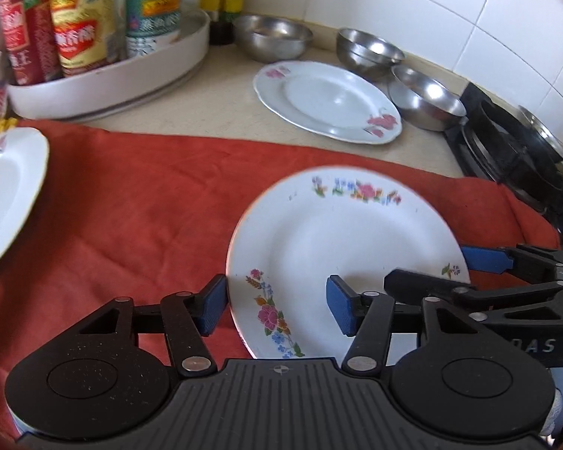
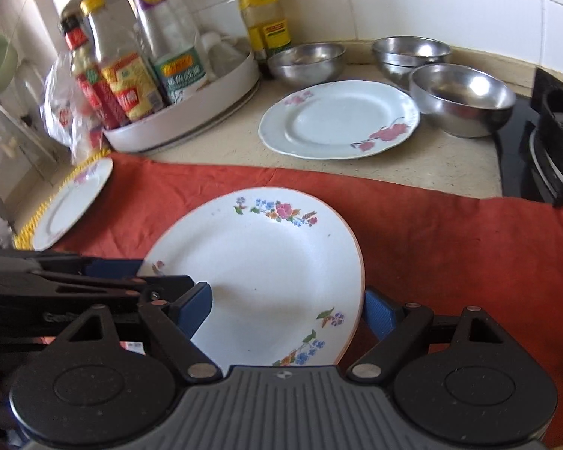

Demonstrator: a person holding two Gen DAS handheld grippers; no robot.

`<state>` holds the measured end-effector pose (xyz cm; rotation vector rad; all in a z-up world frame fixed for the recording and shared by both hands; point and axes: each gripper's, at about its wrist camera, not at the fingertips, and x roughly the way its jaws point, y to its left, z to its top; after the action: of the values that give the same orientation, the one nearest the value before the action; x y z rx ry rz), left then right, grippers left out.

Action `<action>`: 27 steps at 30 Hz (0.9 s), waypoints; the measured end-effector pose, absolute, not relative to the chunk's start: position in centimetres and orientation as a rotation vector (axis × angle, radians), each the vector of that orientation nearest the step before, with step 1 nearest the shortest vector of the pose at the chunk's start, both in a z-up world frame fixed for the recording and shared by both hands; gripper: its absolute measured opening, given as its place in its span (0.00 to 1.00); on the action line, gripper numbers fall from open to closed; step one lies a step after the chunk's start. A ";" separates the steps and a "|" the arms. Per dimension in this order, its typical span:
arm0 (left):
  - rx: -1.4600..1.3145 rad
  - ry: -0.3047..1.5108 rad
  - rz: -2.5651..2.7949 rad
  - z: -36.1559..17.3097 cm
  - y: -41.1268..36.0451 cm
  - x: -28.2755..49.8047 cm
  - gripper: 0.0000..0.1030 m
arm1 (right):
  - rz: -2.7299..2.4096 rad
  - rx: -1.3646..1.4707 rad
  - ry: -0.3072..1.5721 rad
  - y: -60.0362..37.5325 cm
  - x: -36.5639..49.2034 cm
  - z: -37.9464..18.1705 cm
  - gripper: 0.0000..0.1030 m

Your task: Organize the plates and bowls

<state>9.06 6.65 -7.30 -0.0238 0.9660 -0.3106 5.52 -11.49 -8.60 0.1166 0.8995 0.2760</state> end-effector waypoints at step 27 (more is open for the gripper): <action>-0.015 0.802 0.078 -2.5 13.3 6.4 0.81 | 0.441 0.108 0.807 -5.2 8.3 -4.5 0.87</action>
<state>6.39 13.31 -2.51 -0.0149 0.8021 0.0779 8.35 -5.20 -4.55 0.1076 0.8074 0.4405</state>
